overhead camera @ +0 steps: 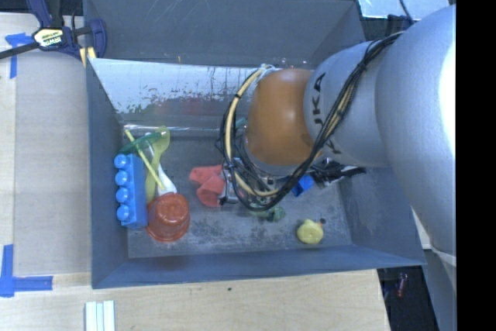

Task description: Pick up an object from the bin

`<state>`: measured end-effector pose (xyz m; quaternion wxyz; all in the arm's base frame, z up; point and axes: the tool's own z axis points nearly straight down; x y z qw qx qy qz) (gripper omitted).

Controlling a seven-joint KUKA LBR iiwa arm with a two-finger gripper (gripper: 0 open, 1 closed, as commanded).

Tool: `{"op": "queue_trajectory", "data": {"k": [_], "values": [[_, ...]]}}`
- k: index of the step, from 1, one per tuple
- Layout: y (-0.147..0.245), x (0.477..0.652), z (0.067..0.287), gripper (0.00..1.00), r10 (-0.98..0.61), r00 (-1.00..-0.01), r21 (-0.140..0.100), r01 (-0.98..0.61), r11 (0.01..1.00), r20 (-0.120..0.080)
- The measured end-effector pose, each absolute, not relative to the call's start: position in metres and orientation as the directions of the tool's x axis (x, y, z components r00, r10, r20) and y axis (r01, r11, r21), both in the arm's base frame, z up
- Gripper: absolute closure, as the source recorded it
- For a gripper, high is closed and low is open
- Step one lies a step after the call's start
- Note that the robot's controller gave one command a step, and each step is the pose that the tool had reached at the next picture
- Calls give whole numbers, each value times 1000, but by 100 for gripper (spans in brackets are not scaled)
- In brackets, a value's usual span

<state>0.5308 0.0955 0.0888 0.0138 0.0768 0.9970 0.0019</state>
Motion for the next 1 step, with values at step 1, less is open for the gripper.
{"op": "queue_trajectory", "data": {"k": [1], "values": [[95,529,139,100,148,-989,4,148,989,-21]]}}
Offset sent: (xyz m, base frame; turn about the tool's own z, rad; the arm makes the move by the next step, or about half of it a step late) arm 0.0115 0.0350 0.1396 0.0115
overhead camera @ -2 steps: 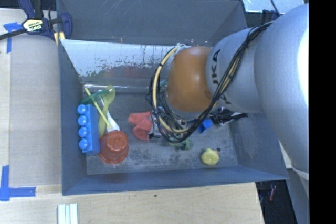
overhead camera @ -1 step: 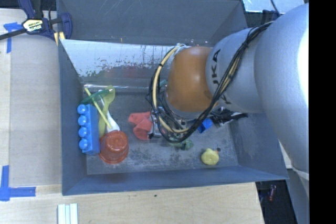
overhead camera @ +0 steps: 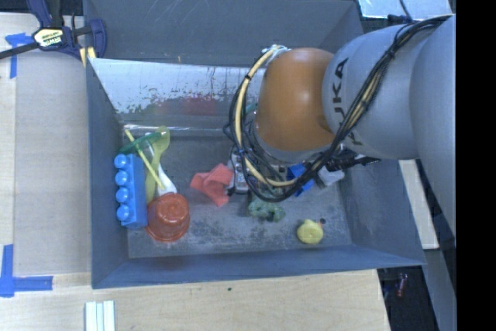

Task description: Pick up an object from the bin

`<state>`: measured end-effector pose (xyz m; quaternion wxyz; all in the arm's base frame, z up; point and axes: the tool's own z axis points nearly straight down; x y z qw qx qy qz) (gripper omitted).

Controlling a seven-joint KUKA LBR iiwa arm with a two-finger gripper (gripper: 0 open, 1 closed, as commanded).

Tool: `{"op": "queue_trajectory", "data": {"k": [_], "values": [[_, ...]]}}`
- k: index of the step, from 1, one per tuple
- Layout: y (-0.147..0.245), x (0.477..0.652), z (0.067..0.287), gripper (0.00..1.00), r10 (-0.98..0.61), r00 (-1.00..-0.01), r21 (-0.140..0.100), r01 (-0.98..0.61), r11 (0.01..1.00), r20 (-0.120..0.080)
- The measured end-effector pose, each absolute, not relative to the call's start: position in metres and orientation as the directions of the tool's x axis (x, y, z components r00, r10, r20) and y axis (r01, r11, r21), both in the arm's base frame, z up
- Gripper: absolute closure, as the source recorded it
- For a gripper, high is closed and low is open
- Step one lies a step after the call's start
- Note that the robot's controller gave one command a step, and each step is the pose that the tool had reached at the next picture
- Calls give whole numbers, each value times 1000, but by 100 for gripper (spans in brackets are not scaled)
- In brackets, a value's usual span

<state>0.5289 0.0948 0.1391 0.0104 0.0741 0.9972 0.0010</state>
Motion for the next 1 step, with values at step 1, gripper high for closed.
{"op": "queue_trajectory", "data": {"k": [1], "values": [[122,540,216,100,161,-987,5,161,987,-24]]}}
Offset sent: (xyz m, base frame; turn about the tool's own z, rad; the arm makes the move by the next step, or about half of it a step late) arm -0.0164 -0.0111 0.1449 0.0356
